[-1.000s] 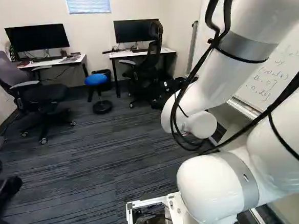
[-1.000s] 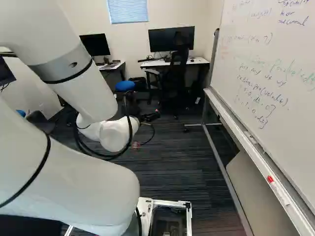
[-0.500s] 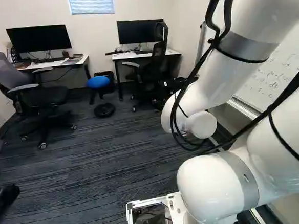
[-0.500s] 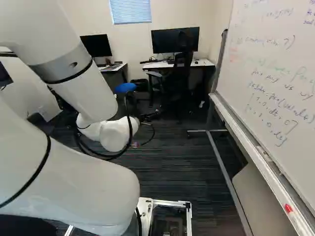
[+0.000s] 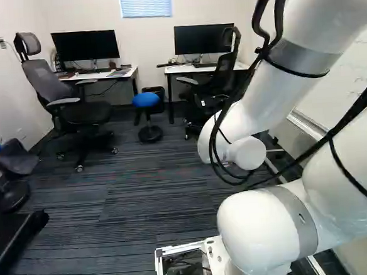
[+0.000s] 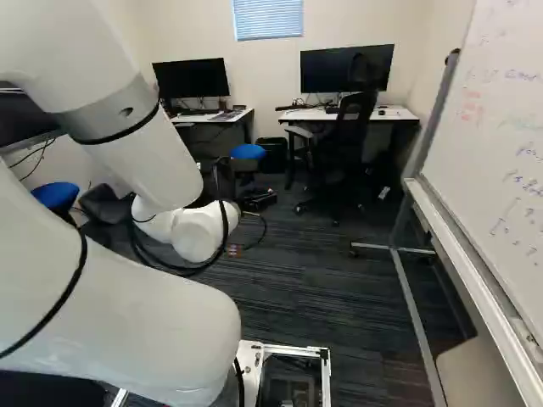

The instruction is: Open the door and move inside

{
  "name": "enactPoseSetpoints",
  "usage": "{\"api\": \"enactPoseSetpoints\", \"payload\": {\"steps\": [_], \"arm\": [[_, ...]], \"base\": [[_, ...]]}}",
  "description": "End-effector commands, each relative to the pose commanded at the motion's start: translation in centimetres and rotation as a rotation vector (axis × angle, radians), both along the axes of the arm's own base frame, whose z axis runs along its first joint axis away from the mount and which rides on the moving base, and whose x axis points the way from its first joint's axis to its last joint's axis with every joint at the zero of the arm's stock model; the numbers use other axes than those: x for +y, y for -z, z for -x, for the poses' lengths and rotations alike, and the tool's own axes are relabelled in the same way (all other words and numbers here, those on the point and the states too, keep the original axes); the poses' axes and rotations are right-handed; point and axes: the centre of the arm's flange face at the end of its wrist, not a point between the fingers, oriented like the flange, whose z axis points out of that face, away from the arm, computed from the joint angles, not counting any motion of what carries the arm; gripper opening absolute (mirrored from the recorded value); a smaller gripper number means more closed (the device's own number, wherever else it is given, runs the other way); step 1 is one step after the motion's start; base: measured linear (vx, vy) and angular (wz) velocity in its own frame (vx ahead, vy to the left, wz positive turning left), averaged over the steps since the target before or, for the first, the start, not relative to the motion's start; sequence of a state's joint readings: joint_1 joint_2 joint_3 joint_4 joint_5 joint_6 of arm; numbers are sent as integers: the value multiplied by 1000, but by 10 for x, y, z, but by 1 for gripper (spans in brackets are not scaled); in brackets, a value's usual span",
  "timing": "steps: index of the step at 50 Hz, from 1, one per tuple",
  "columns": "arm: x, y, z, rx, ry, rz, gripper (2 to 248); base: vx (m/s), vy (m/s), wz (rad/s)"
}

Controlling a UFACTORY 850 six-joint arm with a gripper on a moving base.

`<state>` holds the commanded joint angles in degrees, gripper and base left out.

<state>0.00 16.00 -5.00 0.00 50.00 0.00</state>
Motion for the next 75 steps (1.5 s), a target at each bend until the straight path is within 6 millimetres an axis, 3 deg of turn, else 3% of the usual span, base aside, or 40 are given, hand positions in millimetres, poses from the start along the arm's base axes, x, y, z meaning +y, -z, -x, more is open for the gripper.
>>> {"api": "enactPoseSetpoints", "payload": {"steps": [18,75], "arm": [[0,0,0,0,0,0,247],[0,0,0,0,0,0,247]], "base": [[190,64,296],[178,6,0]]}}
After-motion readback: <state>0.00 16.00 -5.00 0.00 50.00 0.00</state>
